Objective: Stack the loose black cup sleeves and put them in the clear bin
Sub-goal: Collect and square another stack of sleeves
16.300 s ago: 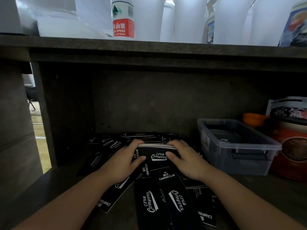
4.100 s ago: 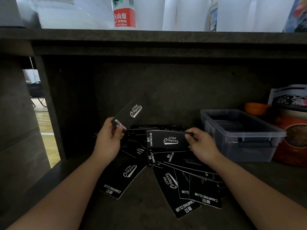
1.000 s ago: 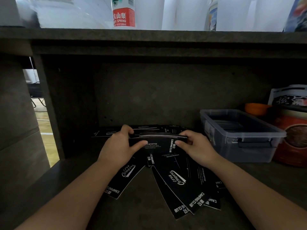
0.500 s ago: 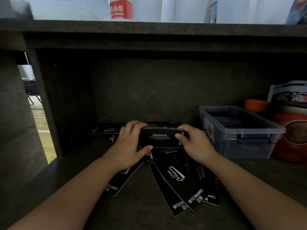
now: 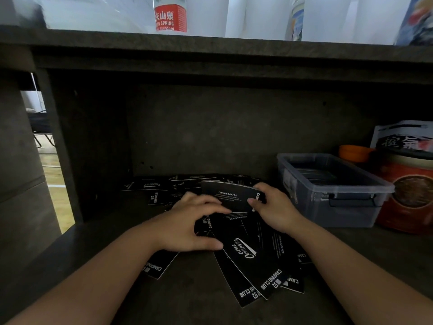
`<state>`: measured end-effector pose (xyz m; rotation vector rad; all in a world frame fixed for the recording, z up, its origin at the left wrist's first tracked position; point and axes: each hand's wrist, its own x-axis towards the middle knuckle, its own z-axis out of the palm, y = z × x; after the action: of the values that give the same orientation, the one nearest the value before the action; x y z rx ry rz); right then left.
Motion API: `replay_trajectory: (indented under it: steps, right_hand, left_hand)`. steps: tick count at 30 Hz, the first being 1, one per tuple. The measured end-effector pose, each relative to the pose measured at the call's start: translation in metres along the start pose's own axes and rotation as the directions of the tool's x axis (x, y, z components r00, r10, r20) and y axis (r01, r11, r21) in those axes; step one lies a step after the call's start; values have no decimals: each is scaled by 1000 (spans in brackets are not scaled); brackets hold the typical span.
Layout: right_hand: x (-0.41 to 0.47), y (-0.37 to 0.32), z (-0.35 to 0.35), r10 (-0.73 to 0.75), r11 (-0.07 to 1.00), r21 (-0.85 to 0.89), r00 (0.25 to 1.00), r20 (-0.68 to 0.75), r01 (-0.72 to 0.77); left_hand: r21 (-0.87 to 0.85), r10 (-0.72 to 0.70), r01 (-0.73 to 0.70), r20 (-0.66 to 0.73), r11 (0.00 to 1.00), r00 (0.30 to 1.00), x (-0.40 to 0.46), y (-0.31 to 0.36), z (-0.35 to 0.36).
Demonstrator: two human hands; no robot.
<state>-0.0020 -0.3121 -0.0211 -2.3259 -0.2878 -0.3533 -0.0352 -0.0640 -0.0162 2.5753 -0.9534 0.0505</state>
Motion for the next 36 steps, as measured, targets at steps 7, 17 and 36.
replay_trajectory:
  steps: [7, 17, 36]
  right_hand:
    - [-1, 2, 1, -7, 999, 43, 1000, -17, 7]
    - [-3, -2, -3, -19, 997, 69, 1000, -16, 20]
    - [6, 4, 2, -194, 965, 162, 978, -81, 205]
  left_hand:
    - [72, 4, -18, 195, 997, 981, 1, 10, 3]
    - [-7, 40, -40, 177, 999, 983, 2, 11, -5]
    - [86, -39, 117, -617, 989, 786, 5, -38, -13]
